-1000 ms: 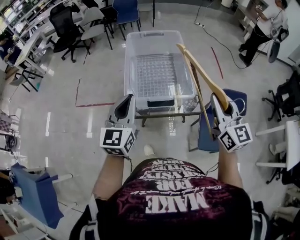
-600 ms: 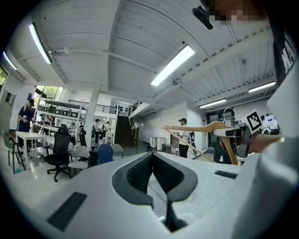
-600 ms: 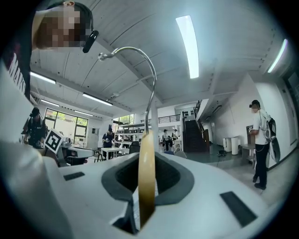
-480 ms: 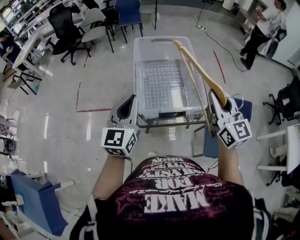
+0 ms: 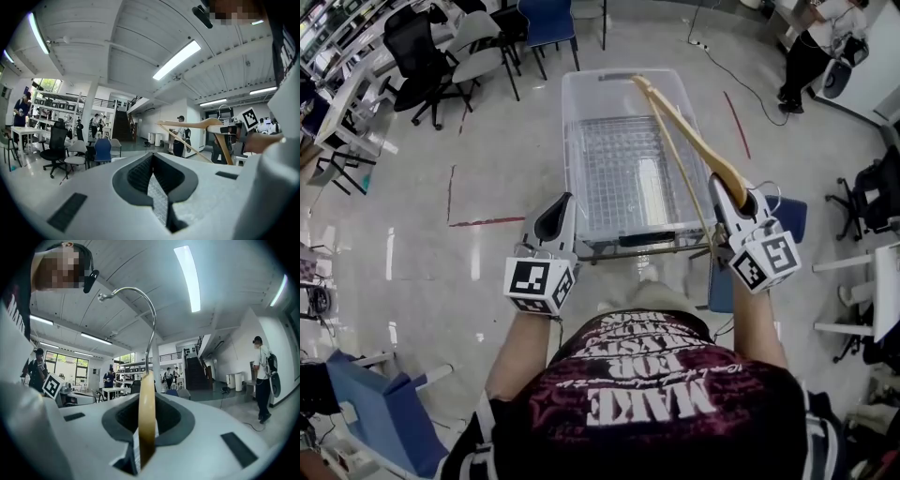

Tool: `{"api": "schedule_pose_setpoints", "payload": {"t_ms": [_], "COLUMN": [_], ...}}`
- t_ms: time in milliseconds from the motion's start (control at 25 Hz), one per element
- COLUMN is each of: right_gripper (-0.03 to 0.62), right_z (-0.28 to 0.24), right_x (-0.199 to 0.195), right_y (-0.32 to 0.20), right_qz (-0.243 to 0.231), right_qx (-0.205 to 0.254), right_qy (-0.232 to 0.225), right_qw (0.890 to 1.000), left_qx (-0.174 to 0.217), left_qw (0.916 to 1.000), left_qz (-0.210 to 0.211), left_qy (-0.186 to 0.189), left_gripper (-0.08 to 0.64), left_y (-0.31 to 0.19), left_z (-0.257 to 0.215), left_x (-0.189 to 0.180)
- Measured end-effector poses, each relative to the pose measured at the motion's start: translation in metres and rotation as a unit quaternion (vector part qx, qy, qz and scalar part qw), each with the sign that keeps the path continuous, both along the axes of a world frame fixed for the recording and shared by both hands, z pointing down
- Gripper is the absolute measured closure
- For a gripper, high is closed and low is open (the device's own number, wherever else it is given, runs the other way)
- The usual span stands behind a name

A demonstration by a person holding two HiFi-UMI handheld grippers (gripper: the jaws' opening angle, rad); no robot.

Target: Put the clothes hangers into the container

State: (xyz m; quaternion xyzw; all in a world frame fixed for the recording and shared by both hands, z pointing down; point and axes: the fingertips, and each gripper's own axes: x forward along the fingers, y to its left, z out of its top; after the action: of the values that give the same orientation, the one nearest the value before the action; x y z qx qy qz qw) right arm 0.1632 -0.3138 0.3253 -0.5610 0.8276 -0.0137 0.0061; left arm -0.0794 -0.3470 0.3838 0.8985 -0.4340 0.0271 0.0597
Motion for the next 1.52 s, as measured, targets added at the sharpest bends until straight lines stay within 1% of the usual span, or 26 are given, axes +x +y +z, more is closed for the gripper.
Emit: {"api": "schedule_pose_setpoints", "payload": {"t_ms": [120, 280, 480, 600, 800, 960, 1080, 1160, 1320, 1520], "right_gripper": [0.534, 0.534, 0.534, 0.534, 0.534, 0.534, 0.534, 0.534, 0.534, 0.534], "right_z": [0.009, 0.024, 0.037, 0.055, 0.094, 0.138, 0.183, 0.217, 0.282, 0.35], "right_x": [0.011, 0.026, 0.023, 0.026, 0.036, 0.037, 0.03, 0.028, 0.025, 0.009], "right_y": [-0.02, -0.059, -0.109, -0.132, -0.172, -0.195, -0.214, -0.223, -0.229, -0.226], "right_qz": [-0.008, -0.021, -0.051, -0.064, -0.075, -0.081, -0.087, -0.088, -0.089, -0.094], "right_qx": [-0.004, -0.015, -0.028, -0.051, -0.092, -0.134, -0.18, -0.22, -0.298, -0.373], "right_qy": [-0.005, -0.02, -0.025, -0.032, -0.04, -0.038, -0.038, -0.047, -0.065, -0.065], "right_qw": [1.0, 0.999, 0.998, 0.996, 0.992, 0.987, 0.979, 0.97, 0.948, 0.921], "left_qx": [-0.004, 0.003, 0.011, -0.003, -0.015, -0.029, -0.036, -0.041, -0.054, -0.062], "left_qw": [1.0, 0.9996, 0.9988, 0.9983, 0.9981, 0.9972, 0.9959, 0.9947, 0.9929, 0.9916], "left_qz": [-0.006, -0.026, -0.046, -0.057, -0.057, -0.068, -0.082, -0.093, -0.104, -0.109], "left_qy": [-0.005, -0.012, -0.013, -0.011, -0.015, -0.014, -0.017, -0.018, -0.023, -0.031], "left_gripper": [0.554, 0.554, 0.554, 0.554, 0.554, 0.554, 0.554, 0.554, 0.554, 0.554], "left_y": [-0.015, -0.044, -0.081, -0.098, -0.122, -0.131, -0.138, -0.142, -0.142, -0.14], "left_z": [0.006, 0.002, -0.005, 0.004, 0.018, 0.03, 0.037, 0.04, 0.048, 0.051], "left_x": [0.011, 0.021, 0.019, 0.027, 0.051, 0.054, 0.044, 0.037, 0.032, 0.02]}}
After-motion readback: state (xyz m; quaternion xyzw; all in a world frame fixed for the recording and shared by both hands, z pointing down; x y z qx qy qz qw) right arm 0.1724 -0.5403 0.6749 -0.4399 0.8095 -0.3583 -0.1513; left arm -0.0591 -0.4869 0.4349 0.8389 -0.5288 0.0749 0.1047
